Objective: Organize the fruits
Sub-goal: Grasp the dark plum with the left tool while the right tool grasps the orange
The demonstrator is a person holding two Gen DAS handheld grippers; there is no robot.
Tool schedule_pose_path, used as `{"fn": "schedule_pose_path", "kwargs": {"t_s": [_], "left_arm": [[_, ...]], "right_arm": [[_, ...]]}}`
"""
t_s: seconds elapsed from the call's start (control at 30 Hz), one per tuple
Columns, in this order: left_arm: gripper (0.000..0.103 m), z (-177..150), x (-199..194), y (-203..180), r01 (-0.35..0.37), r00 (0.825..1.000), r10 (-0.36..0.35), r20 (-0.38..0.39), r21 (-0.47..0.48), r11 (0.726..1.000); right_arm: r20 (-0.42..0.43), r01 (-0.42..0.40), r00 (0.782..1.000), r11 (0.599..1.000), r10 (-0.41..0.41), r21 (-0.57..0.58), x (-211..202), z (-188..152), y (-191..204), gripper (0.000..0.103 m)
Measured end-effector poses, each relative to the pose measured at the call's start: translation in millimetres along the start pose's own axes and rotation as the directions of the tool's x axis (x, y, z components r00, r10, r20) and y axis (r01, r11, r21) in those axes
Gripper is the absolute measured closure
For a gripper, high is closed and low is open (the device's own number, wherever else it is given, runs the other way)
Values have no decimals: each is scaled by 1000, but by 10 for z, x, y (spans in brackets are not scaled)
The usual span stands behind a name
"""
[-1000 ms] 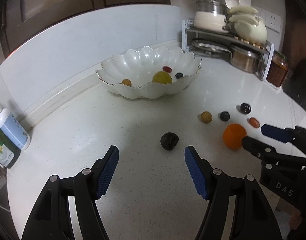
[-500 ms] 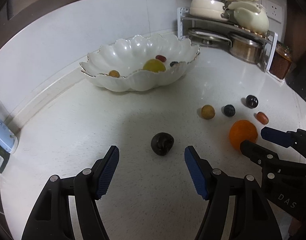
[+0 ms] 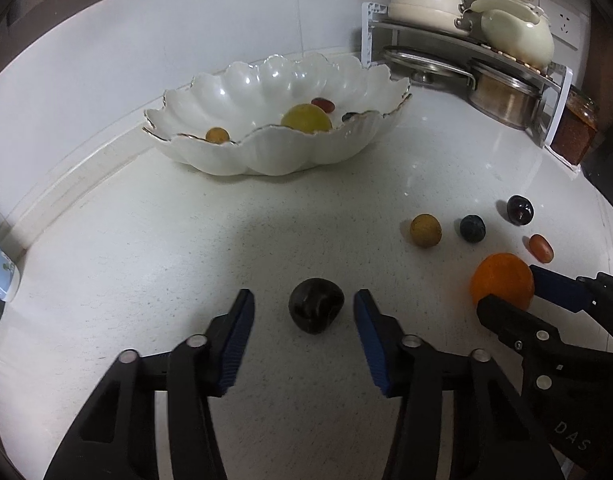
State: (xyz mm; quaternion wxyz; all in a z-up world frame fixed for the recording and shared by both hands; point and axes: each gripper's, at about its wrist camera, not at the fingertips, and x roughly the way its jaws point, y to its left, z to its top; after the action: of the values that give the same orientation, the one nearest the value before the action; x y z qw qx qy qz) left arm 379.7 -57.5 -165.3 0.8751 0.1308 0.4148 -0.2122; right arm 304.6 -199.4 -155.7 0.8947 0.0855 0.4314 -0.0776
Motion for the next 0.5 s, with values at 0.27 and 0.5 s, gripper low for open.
{"fn": "schedule_pose_path", "kwargs": {"t_s": [0.27,0.5], "left_arm": [[75,-9,39,-34,0,1000,0,-4,-8,1000],[75,-14,-44,-25,-4,1000,4,4,-29,1000]], "right_arm": [[12,-7,1000,1000,7,-25,16,6,9,55],[17,-17,1000,1000,17,-26,-2,3,2,57]]}}
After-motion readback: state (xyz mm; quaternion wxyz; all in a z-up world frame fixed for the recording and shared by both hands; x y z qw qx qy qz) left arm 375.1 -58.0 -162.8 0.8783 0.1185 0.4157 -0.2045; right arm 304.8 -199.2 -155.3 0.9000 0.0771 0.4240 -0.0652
